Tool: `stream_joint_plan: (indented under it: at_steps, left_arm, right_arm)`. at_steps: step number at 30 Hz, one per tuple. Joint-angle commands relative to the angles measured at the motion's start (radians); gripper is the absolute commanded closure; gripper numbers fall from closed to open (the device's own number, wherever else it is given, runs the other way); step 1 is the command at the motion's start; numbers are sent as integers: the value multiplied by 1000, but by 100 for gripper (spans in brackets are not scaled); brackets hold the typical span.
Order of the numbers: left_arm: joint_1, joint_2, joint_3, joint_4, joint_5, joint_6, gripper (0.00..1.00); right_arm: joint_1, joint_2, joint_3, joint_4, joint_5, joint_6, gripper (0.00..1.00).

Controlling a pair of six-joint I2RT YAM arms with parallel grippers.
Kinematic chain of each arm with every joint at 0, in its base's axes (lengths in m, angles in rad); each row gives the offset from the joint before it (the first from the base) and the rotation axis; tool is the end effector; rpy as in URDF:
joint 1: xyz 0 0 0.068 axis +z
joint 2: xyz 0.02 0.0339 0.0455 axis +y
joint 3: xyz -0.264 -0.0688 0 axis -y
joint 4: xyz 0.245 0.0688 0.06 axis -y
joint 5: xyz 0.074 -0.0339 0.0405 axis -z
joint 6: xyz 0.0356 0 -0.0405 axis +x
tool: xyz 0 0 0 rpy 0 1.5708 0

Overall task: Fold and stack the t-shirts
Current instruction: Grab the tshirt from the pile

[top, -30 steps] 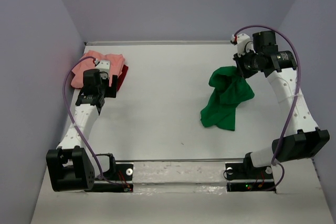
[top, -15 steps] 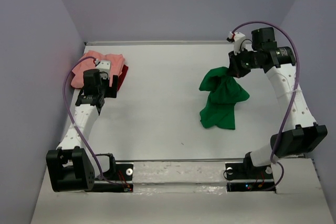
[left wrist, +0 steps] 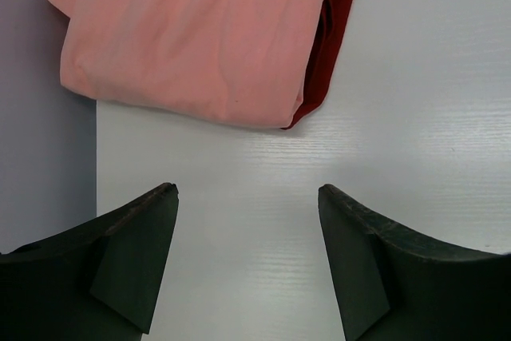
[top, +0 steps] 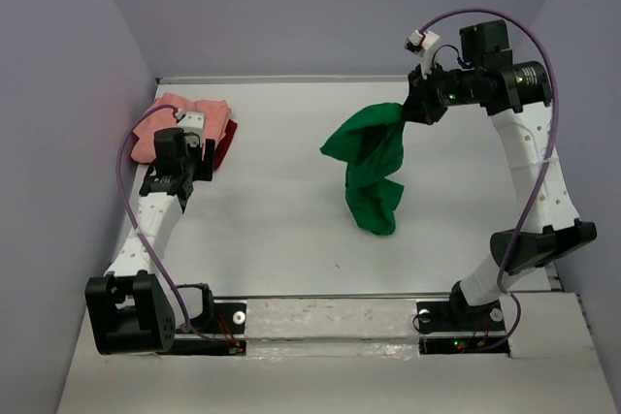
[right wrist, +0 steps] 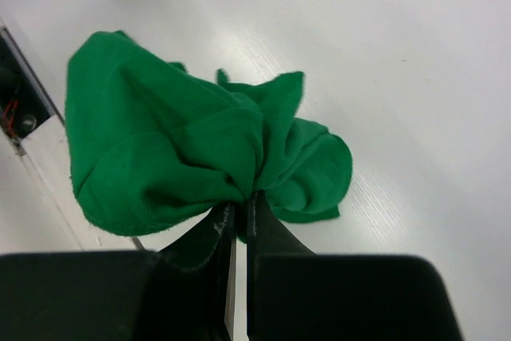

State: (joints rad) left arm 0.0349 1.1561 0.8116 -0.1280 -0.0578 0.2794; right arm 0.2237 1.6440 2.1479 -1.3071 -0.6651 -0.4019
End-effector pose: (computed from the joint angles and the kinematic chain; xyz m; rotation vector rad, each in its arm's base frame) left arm 0.2618 0.0112 0.2790 0.2142 2.0408 0.2551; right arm 0.2835 0.0870 0.4742 -0.9860 2.0339 0.6897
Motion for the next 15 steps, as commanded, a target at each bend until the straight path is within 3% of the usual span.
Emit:
stream_joint_plan:
  at_steps: [1,7,11,15]
  left_arm:
    - [8,-12,23,-4,15,7,18]
    - [3,-10,40,-15,53,9,18]
    - [-9,-1,50,-25,104,10,19]
    - [-78,30,73,-53,202,33,23]
  right_arm:
    - [-3,-114,-101,179,339,86,100]
    - [-3,-239,-386,362,776,83,100]
    - [-3,-237,-508,478,1038,60,100]
    - [-12,-219,-701,571,1157,34,100]
